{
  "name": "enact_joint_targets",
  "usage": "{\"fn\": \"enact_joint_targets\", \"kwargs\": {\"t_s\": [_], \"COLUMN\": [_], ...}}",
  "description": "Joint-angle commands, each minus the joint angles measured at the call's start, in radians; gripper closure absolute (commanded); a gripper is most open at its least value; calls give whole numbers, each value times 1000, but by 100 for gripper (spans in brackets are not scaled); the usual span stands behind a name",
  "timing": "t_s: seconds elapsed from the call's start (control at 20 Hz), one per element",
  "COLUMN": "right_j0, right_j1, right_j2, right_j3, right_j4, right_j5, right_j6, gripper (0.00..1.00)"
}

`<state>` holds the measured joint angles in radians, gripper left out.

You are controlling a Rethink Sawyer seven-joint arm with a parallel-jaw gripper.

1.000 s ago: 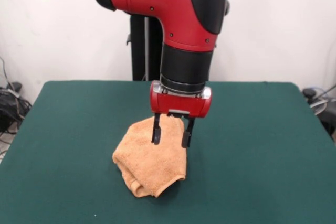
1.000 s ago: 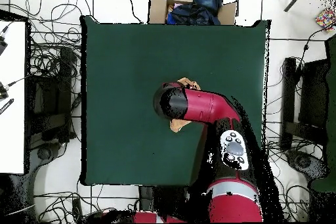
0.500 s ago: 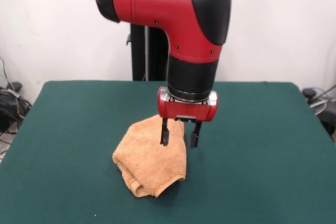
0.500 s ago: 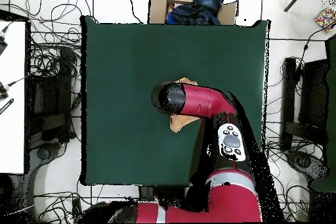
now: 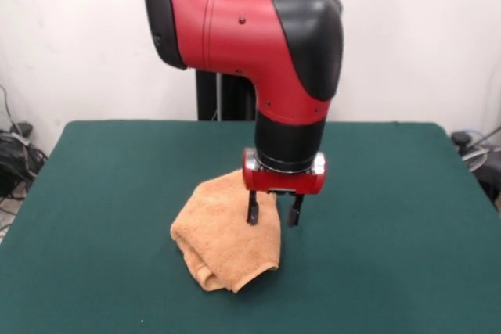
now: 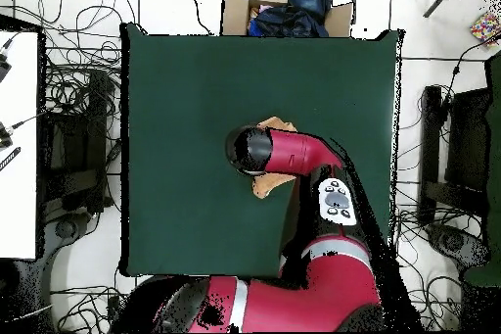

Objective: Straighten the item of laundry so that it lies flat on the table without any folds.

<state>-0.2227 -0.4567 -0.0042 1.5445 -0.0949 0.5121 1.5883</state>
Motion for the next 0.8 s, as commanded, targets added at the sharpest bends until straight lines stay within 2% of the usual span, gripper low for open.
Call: {"fn": "enact_joint_targets", "kwargs": {"t_s": [0.05,0.8], "right_j0": [70,133], "right_j1": [15,-53], "right_j2": [-12,-53], "right_j3": [6,47], "right_j4": [11,30], "right_j5": [15,17], "right_j6": [201,243], "gripper": [0,0]}}
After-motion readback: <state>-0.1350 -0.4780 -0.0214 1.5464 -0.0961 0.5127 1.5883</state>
